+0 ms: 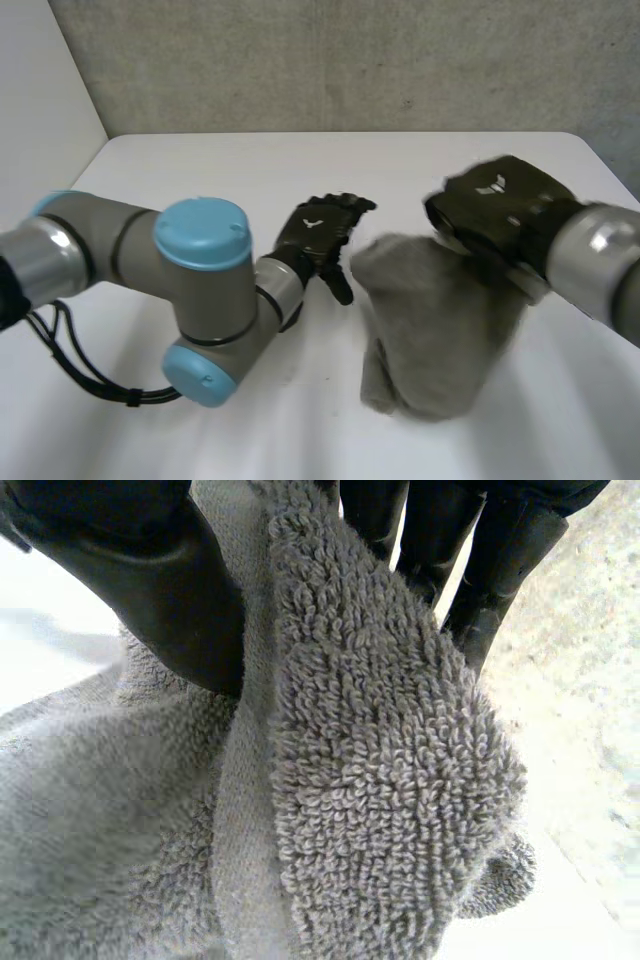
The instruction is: Fold the towel.
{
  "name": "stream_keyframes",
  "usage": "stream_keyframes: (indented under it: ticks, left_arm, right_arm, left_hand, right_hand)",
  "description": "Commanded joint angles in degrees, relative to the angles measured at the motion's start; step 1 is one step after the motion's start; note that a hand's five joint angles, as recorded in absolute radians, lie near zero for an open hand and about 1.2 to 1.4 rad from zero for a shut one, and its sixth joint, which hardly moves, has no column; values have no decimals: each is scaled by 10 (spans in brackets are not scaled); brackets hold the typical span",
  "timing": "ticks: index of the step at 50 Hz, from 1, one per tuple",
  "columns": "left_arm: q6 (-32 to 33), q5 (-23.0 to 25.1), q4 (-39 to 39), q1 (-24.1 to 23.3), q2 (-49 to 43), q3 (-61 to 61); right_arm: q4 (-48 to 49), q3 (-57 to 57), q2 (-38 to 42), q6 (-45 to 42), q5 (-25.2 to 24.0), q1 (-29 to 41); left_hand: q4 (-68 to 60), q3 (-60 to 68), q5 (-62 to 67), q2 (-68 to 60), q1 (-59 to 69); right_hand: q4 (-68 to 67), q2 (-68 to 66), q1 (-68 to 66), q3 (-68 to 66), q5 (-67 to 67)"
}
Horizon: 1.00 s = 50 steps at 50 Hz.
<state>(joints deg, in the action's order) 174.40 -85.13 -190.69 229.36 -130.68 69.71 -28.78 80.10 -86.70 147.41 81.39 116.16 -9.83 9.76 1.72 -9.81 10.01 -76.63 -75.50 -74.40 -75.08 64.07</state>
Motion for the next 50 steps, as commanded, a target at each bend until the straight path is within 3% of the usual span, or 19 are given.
stream_keyframes:
  ticks: [1,7,14,18,20,22,24,26,27,29,30,32,33,34,35,41,43,48,50]
  left_arm:
    - [1,35,-28,-48,-24,-8]
    - [1,131,-71,-83,-33,1]
    - [-2,231,-85,-90,-51,-2]
    - [-4,256,-82,-90,-61,-6]
    - [-17,264,-79,-89,-65,-10]
    - [-30,261,-81,-88,-63,-12]
    - [-40,251,-86,-87,-61,-19]
    - [-52,179,-86,-76,-55,-50]
    - [-52,178,-86,-76,-55,-50]
    - [-51,13,-84,-32,-31,-78]
    - [-51,12,-84,-31,-31,-78]
    - [-51,-168,-89,10,13,-93]
    - [-51,-169,-89,10,13,-93]
    - [-54,-223,-96,24,37,-97]
    - [-56,-241,-105,32,56,-95]
    - [-68,-242,-180,53,176,-8]
    - [-68,-239,-208,58,200,25]
    - [-65,-211,-260,58,249,127]
    - [-64,-191,-263,56,257,162]
  right_arm:
    - [-5,108,-101,-78,-29,-72]
    - [-38,147,-121,-112,-99,-97]
    - [-49,157,-123,-117,-124,-130]
    - [-46,157,-125,-116,-125,-135]
    - [-43,150,-125,-117,-123,-134]
    - [-37,144,-124,-117,-122,-134]
    - [-24,134,-121,-116,-122,-133]
    - [-1,121,-117,-114,-122,-132]
    - [33,105,-113,-108,-121,-133]
    - [65,93,-105,-105,-122,-134]
    - [109,75,-93,-99,-122,-132]
    - [189,60,-76,-80,-125,-128]
    - [259,58,-73,-57,-126,-126]
    - [260,58,-73,-56,-126,-126]
    - [349,61,-73,-22,-126,-126]
    - [694,124,-74,142,-121,-117]
    - [727,138,-74,170,-122,-119]
    - [616,134,-61,198,-128,-121]
    - [483,116,-13,185,-142,-115]
  left_hand:
    - [-7,8,-12,-7,5]
    - [-14,15,-5,-14,12]
    - [-46,47,27,-46,44]
    - [-280,280,261,-280,278]
    - [-700,701,681,-700,698]
    - [-702,702,683,-702,700]
    - [-702,702,683,-702,700]
    - [-702,702,683,-702,700]
    - [-702,702,683,-702,700]
    - [-702,702,683,-702,700]
    - [-702,702,683,-702,700]
    - [-702,702,683,-702,700]
    - [-702,702,683,-702,700]
    - [-702,702,683,-702,700]
    - [-702,702,683,-702,700]
    - [-702,702,683,-702,700]
    - [-702,702,683,-702,700]
    - [-702,702,683,-702,700]
    - [-702,702,683,-702,700]
  right_hand:
    - [-34,-45,-56,-49,59]
    - [-34,-45,-56,-49,59]
    - [-34,-45,-56,-49,59]
    - [-34,-45,-56,-49,59]
    - [-34,-45,-56,-49,59]
    - [-34,-45,-56,-49,59]
    - [-34,-45,-56,-49,59]
    - [-34,-45,-56,-49,59]
    - [-34,-45,-56,-49,59]
    - [-34,-45,-56,-49,59]
    - [-34,-45,-56,-49,59]
    - [-34,-45,-56,-49,59]
    - [-34,-45,-56,-49,59]
    - [-34,-45,-56,-49,59]
    - [-34,-45,-56,-49,59]
    - [-34,-45,-56,-49,59]
    - [-34,-45,-56,-49,59]
    - [-34,-45,-56,-49,59]
    - [-34,-45,-56,-49,59]
